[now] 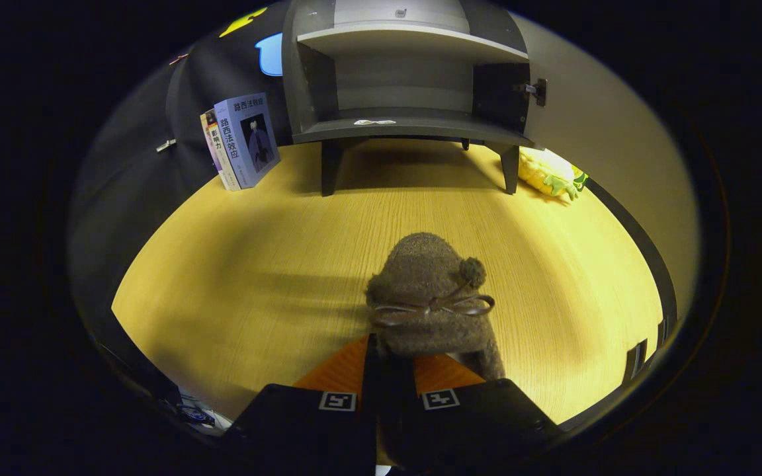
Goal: Open the shoe cabinet door, grab the shoes and put them into the shoe cabinet, then close the shoe cabinet door.
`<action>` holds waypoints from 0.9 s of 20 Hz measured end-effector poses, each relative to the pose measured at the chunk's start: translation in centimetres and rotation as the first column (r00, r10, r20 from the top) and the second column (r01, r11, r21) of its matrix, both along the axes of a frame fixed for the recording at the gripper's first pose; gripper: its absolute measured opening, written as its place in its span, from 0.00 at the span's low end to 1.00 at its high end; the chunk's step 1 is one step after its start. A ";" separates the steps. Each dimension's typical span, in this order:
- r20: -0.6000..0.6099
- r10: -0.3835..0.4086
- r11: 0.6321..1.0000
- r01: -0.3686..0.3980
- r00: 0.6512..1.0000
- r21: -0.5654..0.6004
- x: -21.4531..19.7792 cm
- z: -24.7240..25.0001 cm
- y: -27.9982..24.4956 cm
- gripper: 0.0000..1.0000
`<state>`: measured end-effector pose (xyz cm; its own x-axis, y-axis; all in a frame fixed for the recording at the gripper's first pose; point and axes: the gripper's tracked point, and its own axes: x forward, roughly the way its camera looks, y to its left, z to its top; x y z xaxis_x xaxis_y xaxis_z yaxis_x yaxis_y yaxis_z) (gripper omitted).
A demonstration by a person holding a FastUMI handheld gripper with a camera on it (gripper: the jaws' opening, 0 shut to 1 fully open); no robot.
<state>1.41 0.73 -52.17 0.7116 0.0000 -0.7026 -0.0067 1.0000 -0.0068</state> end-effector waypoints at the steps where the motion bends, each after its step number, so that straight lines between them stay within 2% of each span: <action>1: 0.002 0.000 1.000 0.000 1.000 0.001 0.5 -0.1 0.1 0.23; 12: 0.009 -0.019 0.999 0.019 1.000 -0.027 3.6 -0.9 -0.7 0.22; 13: 0.003 -0.016 0.999 0.016 1.000 -0.038 3.5 -0.7 -0.8 0.05; 18: -0.020 -0.012 1.000 0.012 1.000 -0.028 3.5 -0.1 -0.7 0.05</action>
<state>4.87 0.01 -52.27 0.6969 -0.0282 -0.7166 0.0048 0.9994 -0.0347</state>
